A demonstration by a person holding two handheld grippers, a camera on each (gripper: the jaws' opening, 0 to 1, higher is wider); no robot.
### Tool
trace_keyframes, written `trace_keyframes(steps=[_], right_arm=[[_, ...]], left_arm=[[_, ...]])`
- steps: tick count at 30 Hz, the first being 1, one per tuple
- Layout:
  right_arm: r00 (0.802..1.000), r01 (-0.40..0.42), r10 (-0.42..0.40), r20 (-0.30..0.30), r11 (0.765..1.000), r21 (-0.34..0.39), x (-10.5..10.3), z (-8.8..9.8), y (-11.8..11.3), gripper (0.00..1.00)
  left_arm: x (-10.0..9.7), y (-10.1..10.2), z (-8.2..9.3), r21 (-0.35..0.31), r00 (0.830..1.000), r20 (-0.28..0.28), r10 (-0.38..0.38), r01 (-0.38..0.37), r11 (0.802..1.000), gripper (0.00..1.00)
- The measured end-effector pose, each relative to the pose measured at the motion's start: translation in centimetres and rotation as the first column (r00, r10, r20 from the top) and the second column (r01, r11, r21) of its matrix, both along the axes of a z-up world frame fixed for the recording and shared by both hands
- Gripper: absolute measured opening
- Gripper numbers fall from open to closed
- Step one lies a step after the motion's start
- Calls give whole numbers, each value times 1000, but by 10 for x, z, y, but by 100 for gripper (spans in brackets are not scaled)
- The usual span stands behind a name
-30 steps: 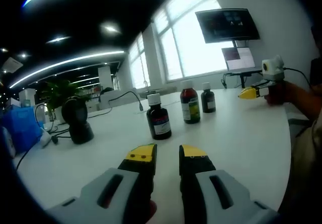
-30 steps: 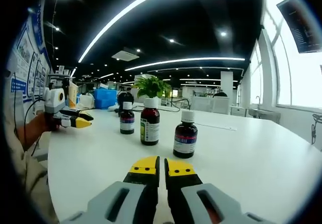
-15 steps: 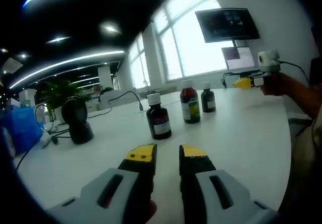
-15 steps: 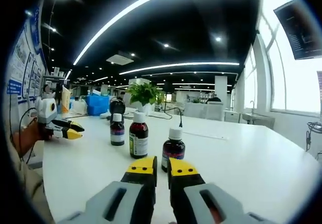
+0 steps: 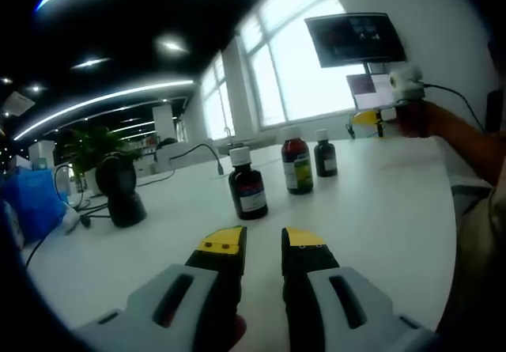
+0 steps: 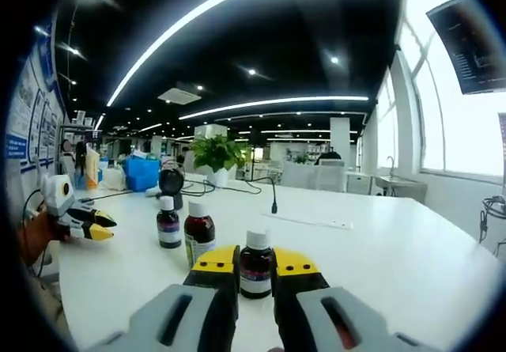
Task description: Rotate the medicine bottle to make it face forward pick up the medicine bottle inspect the drug traceability code place the medicine on the table
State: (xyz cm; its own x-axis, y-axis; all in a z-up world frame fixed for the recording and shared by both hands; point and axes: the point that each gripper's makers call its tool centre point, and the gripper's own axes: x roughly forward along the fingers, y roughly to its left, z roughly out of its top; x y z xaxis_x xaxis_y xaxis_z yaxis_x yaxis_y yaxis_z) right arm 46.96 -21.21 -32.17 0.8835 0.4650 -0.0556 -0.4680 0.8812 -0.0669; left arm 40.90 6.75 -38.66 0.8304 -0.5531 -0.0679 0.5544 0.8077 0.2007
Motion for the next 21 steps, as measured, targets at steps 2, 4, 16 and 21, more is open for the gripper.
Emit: trace_keyframes(steps=[2,4,16,21], right_arm=[[1000,4,-4,2,1000,-1,4,3,1,14],[1000,6,-6,3,1000,2,7,5,1,14],[1000,-7,7,-7,1000,-29,23,12,18,17],[1000,-11,11,-20,999,-36,35,13,24,18]], left_arm=[[0,0,0,1,1000,1,-2,2,1000,10],[-1,0,0,1,1000,3,-4,4,1000,10],[0,1,0,2,1000,10,-7,7,1000,10],[1,2,0,5,1000,13,-9,9,1000,10]])
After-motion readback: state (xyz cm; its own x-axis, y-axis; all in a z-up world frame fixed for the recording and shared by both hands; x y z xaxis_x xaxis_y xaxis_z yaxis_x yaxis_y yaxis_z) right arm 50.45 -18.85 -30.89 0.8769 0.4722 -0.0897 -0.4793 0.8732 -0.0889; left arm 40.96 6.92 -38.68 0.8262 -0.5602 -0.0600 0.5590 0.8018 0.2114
